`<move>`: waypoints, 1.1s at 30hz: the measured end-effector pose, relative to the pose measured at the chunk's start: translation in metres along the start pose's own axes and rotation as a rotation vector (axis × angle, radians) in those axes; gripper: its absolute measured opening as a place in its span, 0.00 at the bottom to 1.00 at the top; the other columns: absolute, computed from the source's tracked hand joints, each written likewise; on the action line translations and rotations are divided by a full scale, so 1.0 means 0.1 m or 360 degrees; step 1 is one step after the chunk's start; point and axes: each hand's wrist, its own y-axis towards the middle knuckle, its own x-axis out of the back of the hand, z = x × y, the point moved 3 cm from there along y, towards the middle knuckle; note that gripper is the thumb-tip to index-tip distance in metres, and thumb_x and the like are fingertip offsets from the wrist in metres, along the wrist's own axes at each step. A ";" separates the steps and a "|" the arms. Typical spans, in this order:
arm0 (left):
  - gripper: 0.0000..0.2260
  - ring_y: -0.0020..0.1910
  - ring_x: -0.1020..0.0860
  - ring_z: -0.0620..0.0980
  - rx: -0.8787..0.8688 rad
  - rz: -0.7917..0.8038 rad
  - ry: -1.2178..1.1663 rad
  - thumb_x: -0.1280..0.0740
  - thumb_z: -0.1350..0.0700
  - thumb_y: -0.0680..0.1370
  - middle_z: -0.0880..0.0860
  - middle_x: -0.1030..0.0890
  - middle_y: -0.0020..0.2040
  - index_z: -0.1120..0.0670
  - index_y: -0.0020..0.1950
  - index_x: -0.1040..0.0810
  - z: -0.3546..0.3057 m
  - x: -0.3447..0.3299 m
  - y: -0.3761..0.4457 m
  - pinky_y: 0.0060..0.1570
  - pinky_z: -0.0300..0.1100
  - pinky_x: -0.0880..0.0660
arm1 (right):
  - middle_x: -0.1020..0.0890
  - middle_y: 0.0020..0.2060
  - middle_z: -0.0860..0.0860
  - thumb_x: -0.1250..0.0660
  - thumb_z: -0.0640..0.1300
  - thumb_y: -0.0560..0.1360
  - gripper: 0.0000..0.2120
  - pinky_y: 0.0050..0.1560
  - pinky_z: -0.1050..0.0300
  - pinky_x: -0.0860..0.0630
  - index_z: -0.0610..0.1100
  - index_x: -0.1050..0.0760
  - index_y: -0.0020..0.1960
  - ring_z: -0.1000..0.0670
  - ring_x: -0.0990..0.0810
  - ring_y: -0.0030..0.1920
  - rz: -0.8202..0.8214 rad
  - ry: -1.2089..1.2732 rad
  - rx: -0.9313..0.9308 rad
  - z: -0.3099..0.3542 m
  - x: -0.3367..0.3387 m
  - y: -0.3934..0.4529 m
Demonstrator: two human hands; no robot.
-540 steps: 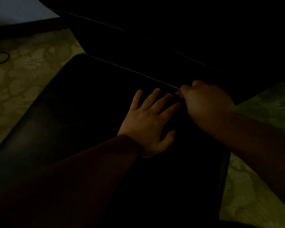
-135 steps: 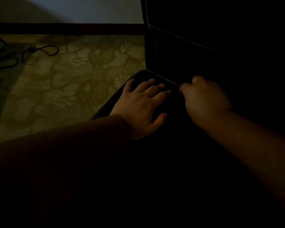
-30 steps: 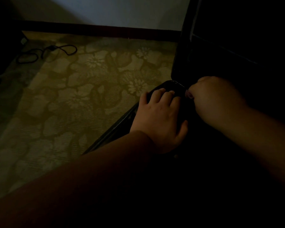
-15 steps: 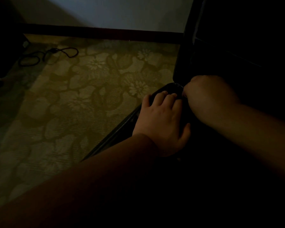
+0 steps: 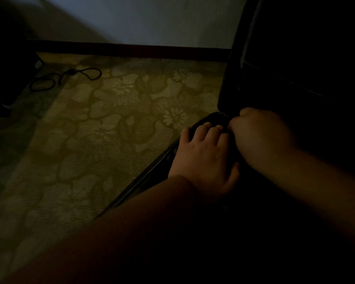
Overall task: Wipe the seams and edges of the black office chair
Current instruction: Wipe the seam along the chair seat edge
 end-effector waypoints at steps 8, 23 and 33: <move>0.30 0.73 0.33 0.57 -0.0003 -0.0010 0.0037 0.47 0.37 0.76 0.54 0.25 0.69 0.55 0.69 0.27 0.00 0.02 0.01 0.70 0.62 0.37 | 0.24 0.51 0.46 0.38 0.41 0.80 0.11 0.39 0.56 0.33 0.45 0.20 0.58 0.43 0.21 0.50 -0.0071 0.0065 -0.0009 0.09 -0.07 0.34; 0.30 0.76 0.36 0.57 0.0012 0.0050 0.0023 0.45 0.37 0.77 0.54 0.28 0.73 0.54 0.72 0.29 -0.02 0.03 -0.02 0.71 0.62 0.38 | 0.25 0.52 0.45 0.39 0.43 0.81 0.12 0.43 0.57 0.36 0.45 0.20 0.60 0.43 0.24 0.52 -0.0040 0.0328 0.0040 0.03 -0.11 0.28; 0.27 0.82 0.49 0.49 -0.0027 0.0183 -0.0261 0.43 0.46 0.83 0.50 0.42 0.82 0.51 0.81 0.39 0.04 0.17 -0.46 0.78 0.46 0.55 | 0.26 0.59 0.44 0.39 0.42 0.81 0.15 0.47 0.57 0.35 0.49 0.22 0.65 0.41 0.25 0.59 0.0122 0.0280 0.0019 -0.06 0.01 0.06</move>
